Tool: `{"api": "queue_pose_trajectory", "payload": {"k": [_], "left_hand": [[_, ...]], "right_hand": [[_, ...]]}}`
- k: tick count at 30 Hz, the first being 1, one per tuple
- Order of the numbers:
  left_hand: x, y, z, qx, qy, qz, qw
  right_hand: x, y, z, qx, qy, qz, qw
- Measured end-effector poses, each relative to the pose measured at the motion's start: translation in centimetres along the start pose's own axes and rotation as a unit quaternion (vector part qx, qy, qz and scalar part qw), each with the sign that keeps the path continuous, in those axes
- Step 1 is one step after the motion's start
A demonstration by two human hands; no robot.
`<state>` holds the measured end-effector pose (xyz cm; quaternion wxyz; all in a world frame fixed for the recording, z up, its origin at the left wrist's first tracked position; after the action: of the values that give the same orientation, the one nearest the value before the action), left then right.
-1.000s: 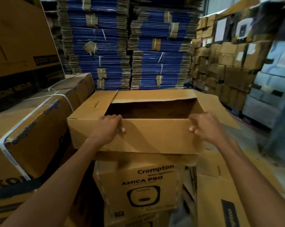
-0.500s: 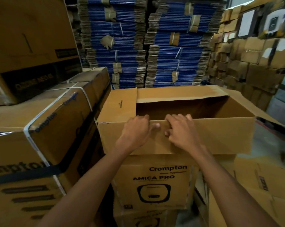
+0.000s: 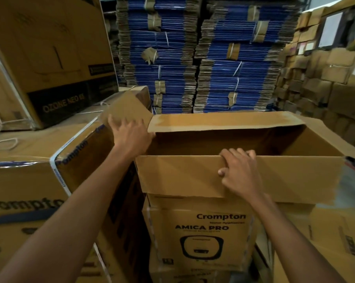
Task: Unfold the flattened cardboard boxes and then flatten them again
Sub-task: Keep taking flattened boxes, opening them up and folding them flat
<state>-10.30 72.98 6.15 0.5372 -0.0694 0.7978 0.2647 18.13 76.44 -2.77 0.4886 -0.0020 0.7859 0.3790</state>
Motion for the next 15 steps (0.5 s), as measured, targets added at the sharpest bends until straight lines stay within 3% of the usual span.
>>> {"api": "queue_pose_trajectory", "payload": {"k": [3,6,12,15], "left_hand": [[4.9,-0.4,1.3,0.012,-0.074,-0.096,0.993],[6.4,-0.5,2.2,-0.001,-0.195,-0.129,0.972],[6.4,-1.2,2.1,-0.043,-0.252,-0.081,0.963],[6.7,-1.8,1.6,-0.061,-0.283,-0.057,0.955]], "right_hand": [[-0.1,0.0,-0.1,0.003,0.006,0.015,1.0],[0.0,-0.1,0.1,0.002,0.014,0.016,1.0],[-0.7,0.0,-0.5,0.027,0.029,0.009,0.999],[-1.5,1.2,-0.9,0.103,0.046,-0.047,0.993]]}}
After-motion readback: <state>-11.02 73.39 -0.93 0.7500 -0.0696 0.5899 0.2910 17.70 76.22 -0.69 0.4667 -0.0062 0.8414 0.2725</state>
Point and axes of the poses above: each hand's wrist, its own y-axis towards the middle knuckle, its own x-axis out of the palm, z = x × y, the point moved 8 cm from there along y, towards the middle knuckle, and after that the axes turned 11 degrees about y, right-handed, at the moved point
